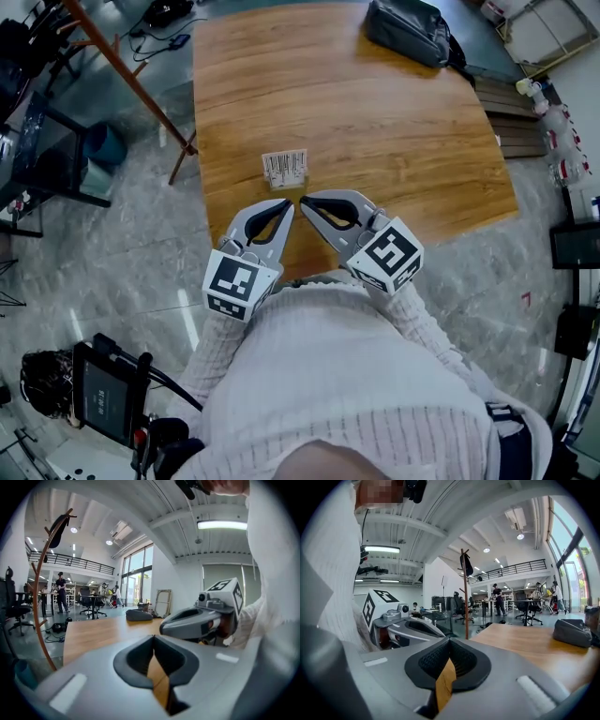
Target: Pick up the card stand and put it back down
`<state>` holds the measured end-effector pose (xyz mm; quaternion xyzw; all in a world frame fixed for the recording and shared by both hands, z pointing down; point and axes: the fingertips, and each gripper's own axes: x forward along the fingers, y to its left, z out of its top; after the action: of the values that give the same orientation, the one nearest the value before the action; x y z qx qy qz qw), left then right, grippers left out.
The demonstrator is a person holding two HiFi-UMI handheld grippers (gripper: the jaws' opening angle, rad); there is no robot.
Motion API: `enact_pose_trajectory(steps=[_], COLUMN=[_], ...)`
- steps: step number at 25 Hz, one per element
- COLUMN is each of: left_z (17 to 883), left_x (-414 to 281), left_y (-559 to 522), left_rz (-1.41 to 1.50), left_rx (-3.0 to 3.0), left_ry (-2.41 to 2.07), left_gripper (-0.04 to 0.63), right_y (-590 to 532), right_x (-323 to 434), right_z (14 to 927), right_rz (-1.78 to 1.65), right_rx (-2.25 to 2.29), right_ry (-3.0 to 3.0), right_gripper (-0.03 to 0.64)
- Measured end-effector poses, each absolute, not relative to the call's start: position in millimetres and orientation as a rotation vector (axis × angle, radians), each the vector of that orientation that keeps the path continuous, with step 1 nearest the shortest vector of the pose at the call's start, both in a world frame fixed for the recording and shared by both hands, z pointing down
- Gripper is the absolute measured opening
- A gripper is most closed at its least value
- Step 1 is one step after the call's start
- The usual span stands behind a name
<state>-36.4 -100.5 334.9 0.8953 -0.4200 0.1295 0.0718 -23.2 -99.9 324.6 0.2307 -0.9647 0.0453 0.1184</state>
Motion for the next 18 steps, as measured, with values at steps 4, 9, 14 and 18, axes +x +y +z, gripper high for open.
enact_pose_trajectory(steps=[4,9,14,18], left_z=[337.0,343.2,348.1,350.1], left_x=[-37.9,-35.7,-37.7,-37.0], left_y=[-95.9,-96.9,-96.2,-97.0], left_rz=[0.391,0.409,0.422,0.424], left_rx=[2.686,2.682,2.655,2.647], left_ry=[-1.25,-1.227,-1.232,-1.229], left_gripper=[0.009,0.009,0.009,0.009], right_y=[-96.7,-97.4,-94.4,-93.3], right_x=[-24.1,-20.4,-20.0,-23.3], right_z=[326.7,332.6,335.3,336.8], right_rz=[0.105,0.111,0.118,0.119], right_rx=[0.685,0.692,0.678,0.663], right_ry=[-2.804,-2.793,-2.773,-2.764], right_gripper=[0.0,0.0,0.0,0.0])
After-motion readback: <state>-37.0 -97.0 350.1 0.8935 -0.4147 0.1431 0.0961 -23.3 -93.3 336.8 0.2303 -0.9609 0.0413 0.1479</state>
